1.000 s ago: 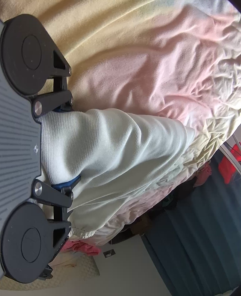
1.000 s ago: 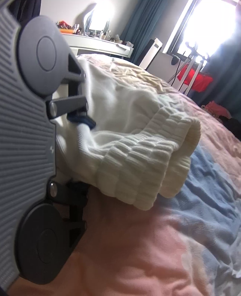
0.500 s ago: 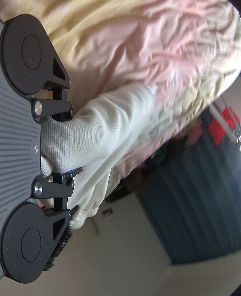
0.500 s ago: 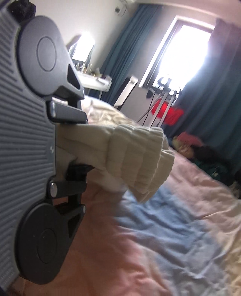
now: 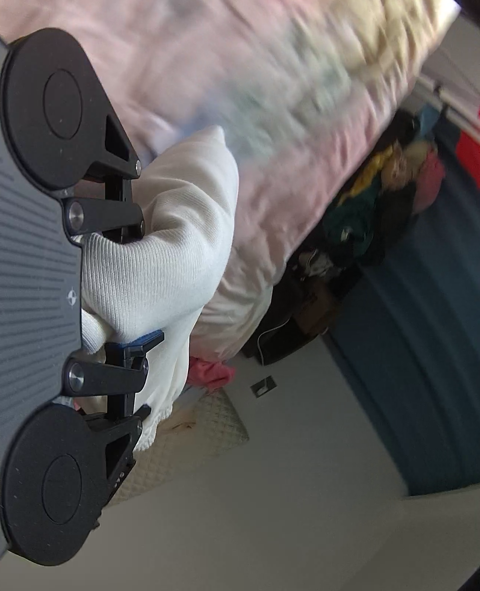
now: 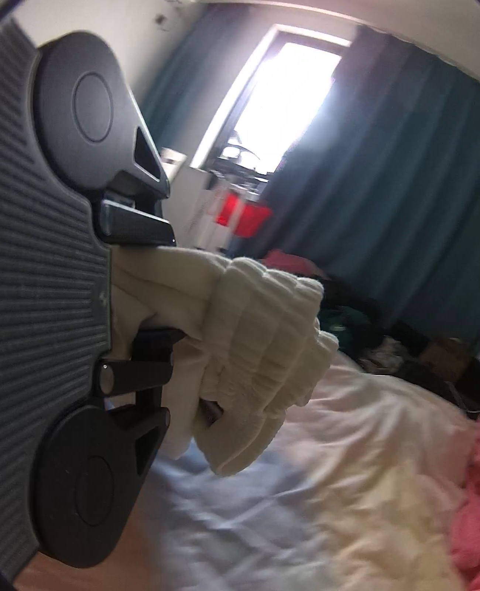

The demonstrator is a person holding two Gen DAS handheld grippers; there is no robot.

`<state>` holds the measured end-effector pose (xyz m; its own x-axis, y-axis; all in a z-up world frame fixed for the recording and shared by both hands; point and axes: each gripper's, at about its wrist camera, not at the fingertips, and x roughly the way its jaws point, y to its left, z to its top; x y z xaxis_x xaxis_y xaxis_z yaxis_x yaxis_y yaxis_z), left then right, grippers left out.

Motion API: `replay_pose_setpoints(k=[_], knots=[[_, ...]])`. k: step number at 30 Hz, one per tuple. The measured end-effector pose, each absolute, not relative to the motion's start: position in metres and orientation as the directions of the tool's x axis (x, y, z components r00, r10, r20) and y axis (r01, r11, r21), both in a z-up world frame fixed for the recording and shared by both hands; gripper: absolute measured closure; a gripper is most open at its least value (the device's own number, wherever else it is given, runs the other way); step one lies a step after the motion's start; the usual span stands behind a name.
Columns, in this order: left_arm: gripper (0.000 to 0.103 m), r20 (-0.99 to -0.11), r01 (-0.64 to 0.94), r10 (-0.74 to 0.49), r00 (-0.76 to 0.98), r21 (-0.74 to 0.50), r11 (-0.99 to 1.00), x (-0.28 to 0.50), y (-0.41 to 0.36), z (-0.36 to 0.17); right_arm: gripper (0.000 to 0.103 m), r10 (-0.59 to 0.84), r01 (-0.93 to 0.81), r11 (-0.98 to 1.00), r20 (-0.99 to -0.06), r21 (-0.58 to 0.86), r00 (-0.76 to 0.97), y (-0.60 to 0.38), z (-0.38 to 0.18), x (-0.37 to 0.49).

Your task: Fold clothes

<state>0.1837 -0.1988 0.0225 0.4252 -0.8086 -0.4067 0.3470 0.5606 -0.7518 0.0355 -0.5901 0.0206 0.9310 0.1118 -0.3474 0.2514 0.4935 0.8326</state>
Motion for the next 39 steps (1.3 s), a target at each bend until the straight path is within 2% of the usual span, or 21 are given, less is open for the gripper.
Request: replay_pose_setpoints(k=[4, 7, 10, 13, 16, 21, 25, 28, 32, 37, 39], knots=[[0.063, -0.405, 0.396, -0.798, 0.445, -0.71, 0.582, 0.268, -0.274, 0.036, 0.074, 0.021, 0.273, 0.468, -0.319, 0.841, 0.948, -0.643, 0.033, 0.085], [0.063, -0.44, 0.449, -0.782, 0.441, -0.646, 0.617, 0.317, -0.328, 0.037, 0.074, -0.064, 0.303, 0.477, -0.312, 0.825, 0.948, -0.674, 0.027, 0.117], [0.063, -0.497, 0.477, -0.757, 0.424, -0.588, 0.653, 0.354, -0.363, 0.011, 0.074, -0.098, 0.362, 0.467, -0.36, 0.807, 0.928, -0.694, -0.004, 0.138], [0.063, -0.565, 0.474, -0.729, 0.387, -0.556, 0.683, 0.367, -0.376, -0.035, 0.074, -0.096, 0.427, 0.458, -0.434, 0.78, 0.896, -0.699, -0.053, 0.143], [0.063, -0.633, 0.429, -0.712, 0.304, -0.576, 0.696, 0.367, -0.365, -0.075, 0.074, -0.058, 0.447, 0.453, -0.475, 0.771, 0.878, -0.682, -0.093, 0.121], [0.061, -0.708, 0.476, -0.654, 0.268, -0.493, 0.728, 0.344, -0.349, -0.122, 0.072, -0.024, 0.493, 0.434, -0.537, 0.754, 0.843, -0.647, -0.146, 0.081], [0.051, -0.71, 0.578, -0.639, 0.296, -0.4, 0.711, 0.336, -0.356, -0.13, 0.057, -0.012, 0.568, 0.34, -0.6, 0.75, 0.8, -0.643, -0.167, 0.07], [0.044, -0.735, 0.535, -0.6, 0.314, -0.385, 0.752, 0.329, -0.357, -0.119, 0.057, -0.002, 0.623, 0.338, -0.662, 0.706, 0.75, -0.639, -0.147, 0.057], [0.038, -0.755, 0.561, -0.522, 0.397, -0.25, 0.789, 0.288, -0.345, -0.085, 0.057, -0.064, 0.624, 0.536, -0.71, 0.569, 0.701, -0.612, -0.097, 0.031], [0.027, -0.713, 0.583, -0.511, 0.48, -0.176, 0.793, 0.226, -0.311, -0.029, 0.056, -0.129, 0.545, 0.69, -0.66, 0.476, 0.74, -0.562, -0.037, -0.013], [0.019, -0.68, 0.592, -0.517, 0.519, -0.15, 0.792, 0.196, -0.294, -0.004, 0.051, -0.151, 0.514, 0.729, -0.626, 0.452, 0.765, -0.546, -0.013, -0.03]])
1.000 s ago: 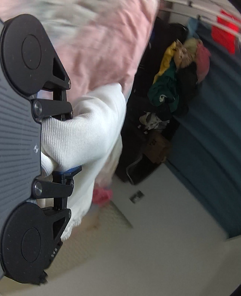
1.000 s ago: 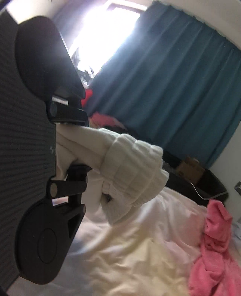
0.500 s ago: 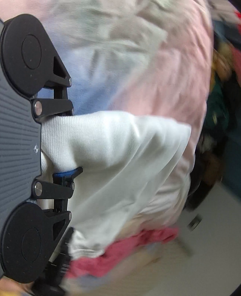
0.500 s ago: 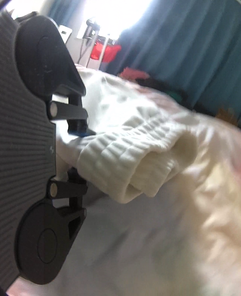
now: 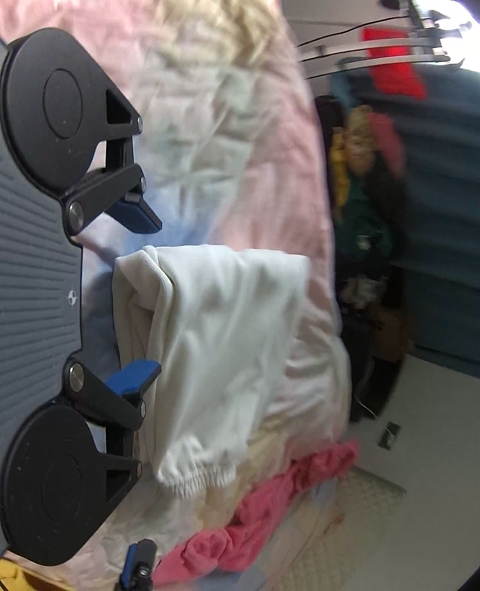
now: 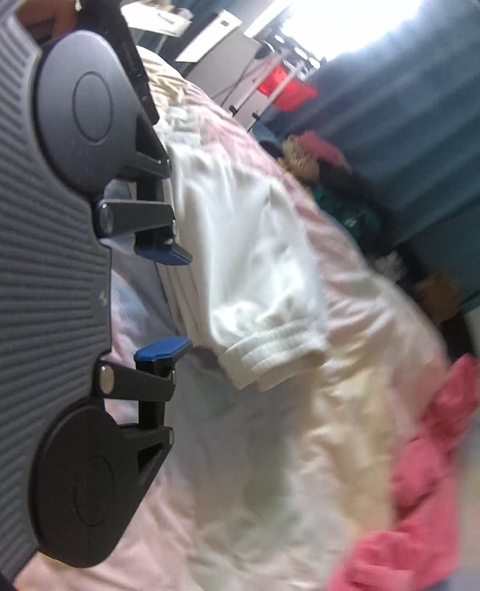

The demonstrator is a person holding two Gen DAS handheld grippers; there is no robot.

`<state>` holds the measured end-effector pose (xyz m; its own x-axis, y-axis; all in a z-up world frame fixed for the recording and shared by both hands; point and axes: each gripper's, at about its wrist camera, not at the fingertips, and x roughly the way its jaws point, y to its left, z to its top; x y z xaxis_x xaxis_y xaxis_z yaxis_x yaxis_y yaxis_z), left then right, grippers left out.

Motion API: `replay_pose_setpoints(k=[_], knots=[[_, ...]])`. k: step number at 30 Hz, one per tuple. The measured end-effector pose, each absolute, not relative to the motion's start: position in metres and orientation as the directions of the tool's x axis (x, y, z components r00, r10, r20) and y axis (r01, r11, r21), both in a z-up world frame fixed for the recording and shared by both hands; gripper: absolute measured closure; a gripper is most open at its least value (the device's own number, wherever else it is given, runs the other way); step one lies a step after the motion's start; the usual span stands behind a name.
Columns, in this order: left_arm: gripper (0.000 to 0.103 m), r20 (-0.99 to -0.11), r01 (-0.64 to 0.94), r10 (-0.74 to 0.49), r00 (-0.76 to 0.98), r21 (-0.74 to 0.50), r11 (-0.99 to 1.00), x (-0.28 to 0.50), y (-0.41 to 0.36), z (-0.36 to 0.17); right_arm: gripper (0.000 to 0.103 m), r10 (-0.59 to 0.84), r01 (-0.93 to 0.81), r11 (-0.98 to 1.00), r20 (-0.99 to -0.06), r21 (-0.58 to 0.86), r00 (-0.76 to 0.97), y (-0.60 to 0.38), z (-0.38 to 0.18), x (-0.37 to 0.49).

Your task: Fold clothes

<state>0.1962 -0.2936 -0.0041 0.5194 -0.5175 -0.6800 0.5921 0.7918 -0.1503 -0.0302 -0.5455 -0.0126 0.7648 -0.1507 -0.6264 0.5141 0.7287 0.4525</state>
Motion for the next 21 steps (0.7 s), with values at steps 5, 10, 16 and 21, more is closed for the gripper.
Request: replay_pose_setpoints(k=[5, 10, 16, 21], knots=[[0.003, -0.582, 0.623, -0.575, 0.575, -0.144, 0.769, 0.132, -0.26, 0.053, 0.019, -0.199, 0.439, 0.807, -0.516, 0.396, 0.833, -0.513, 0.048, -0.069], [0.0, -0.498, 0.657, -0.592, 0.634, -0.059, 0.752, 0.065, -0.245, 0.09, 0.019, -0.176, 0.354, 0.87, -0.456, 0.342, 0.872, -0.478, 0.08, -0.096], [0.0, -0.399, 0.646, -0.621, 0.675, -0.088, 0.758, 0.011, -0.219, 0.101, 0.019, -0.189, 0.33, 0.885, -0.396, 0.329, 0.899, -0.447, 0.083, -0.124], [0.0, -0.361, 0.624, -0.612, 0.704, -0.096, 0.775, -0.017, -0.201, 0.095, 0.019, -0.235, 0.35, 0.876, -0.342, 0.331, 0.91, -0.433, 0.071, -0.141]])
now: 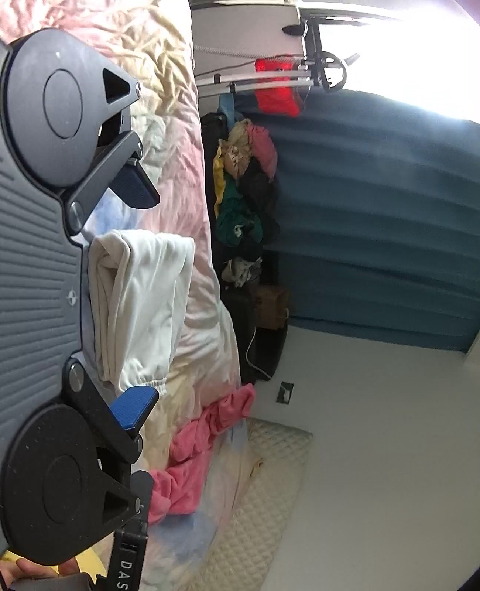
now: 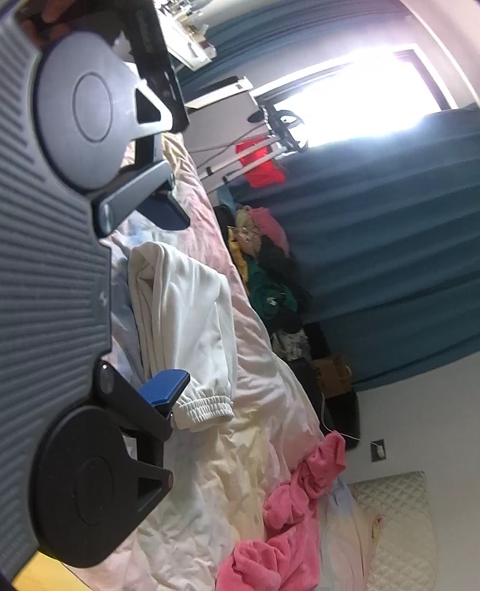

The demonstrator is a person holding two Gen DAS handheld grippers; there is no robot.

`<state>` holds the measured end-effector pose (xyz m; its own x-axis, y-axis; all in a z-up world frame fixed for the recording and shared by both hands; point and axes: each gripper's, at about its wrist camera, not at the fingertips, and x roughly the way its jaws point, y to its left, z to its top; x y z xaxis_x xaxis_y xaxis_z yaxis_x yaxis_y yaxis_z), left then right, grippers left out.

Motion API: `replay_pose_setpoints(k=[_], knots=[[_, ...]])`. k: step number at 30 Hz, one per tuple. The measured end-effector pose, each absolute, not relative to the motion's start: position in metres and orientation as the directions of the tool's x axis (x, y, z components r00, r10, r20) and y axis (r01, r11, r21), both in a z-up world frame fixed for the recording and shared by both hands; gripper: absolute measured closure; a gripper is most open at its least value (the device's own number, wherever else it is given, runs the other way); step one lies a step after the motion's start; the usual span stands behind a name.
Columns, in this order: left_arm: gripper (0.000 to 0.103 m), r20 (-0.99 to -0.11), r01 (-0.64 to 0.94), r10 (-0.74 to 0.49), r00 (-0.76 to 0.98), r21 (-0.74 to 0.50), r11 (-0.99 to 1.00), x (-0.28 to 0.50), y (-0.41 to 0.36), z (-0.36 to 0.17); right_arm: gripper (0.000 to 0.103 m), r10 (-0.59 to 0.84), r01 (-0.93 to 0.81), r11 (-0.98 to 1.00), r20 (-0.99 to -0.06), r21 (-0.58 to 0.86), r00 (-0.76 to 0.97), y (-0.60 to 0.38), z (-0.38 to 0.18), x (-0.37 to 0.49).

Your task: Fold clothes

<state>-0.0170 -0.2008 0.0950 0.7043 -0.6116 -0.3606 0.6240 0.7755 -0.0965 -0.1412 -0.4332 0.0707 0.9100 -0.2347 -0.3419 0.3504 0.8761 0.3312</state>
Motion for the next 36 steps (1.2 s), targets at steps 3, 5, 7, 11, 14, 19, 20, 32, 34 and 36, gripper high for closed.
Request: replay_pose_setpoints(k=[3, 5, 7, 11, 14, 19, 20, 32, 34, 36], knots=[[0.0, -0.357, 0.614, -0.606, 0.711, -0.106, 0.782, -0.024, -0.195, 0.088, 0.019, -0.275, 0.372, 0.873, -0.312, 0.316, 0.91, -0.427, 0.059, -0.145], [0.0, -0.355, 0.607, -0.602, 0.715, -0.111, 0.787, -0.026, -0.192, 0.083, 0.019, -0.295, 0.385, 0.871, -0.302, 0.305, 0.907, -0.424, 0.05, -0.144], [0.0, -0.353, 0.598, -0.591, 0.725, -0.103, 0.795, -0.027, -0.192, 0.08, 0.019, -0.3, 0.389, 0.872, -0.305, 0.296, 0.904, -0.421, 0.042, -0.141], [0.0, -0.356, 0.594, -0.58, 0.733, -0.081, 0.8, -0.024, -0.194, 0.074, 0.019, -0.297, 0.39, 0.88, -0.325, 0.272, 0.898, -0.415, 0.029, -0.13], [0.0, -0.351, 0.58, -0.565, 0.747, -0.07, 0.811, -0.018, -0.194, 0.07, 0.019, -0.305, 0.391, 0.884, -0.318, 0.256, 0.898, -0.413, 0.026, -0.121], [0.0, -0.347, 0.543, -0.537, 0.769, -0.087, 0.835, 0.0, -0.187, 0.063, 0.019, -0.341, 0.421, 0.877, -0.32, 0.231, 0.884, -0.409, 0.008, -0.1], [0.0, -0.35, 0.54, -0.534, 0.769, -0.091, 0.837, 0.004, -0.185, 0.061, 0.019, -0.344, 0.425, 0.877, -0.327, 0.222, 0.88, -0.408, 0.004, -0.096], [0.0, -0.386, 0.533, -0.515, 0.765, -0.069, 0.843, 0.02, -0.19, 0.041, 0.019, -0.369, 0.445, 0.885, -0.378, 0.137, 0.849, -0.399, -0.011, -0.074], [0.0, -0.389, 0.536, -0.516, 0.763, -0.066, 0.842, 0.02, -0.191, 0.039, 0.019, -0.37, 0.447, 0.884, -0.379, 0.138, 0.848, -0.4, -0.01, -0.074], [0.0, -0.392, 0.535, -0.514, 0.763, -0.064, 0.842, 0.018, -0.193, 0.037, 0.019, -0.367, 0.445, 0.885, -0.382, 0.137, 0.848, -0.4, -0.01, -0.074]])
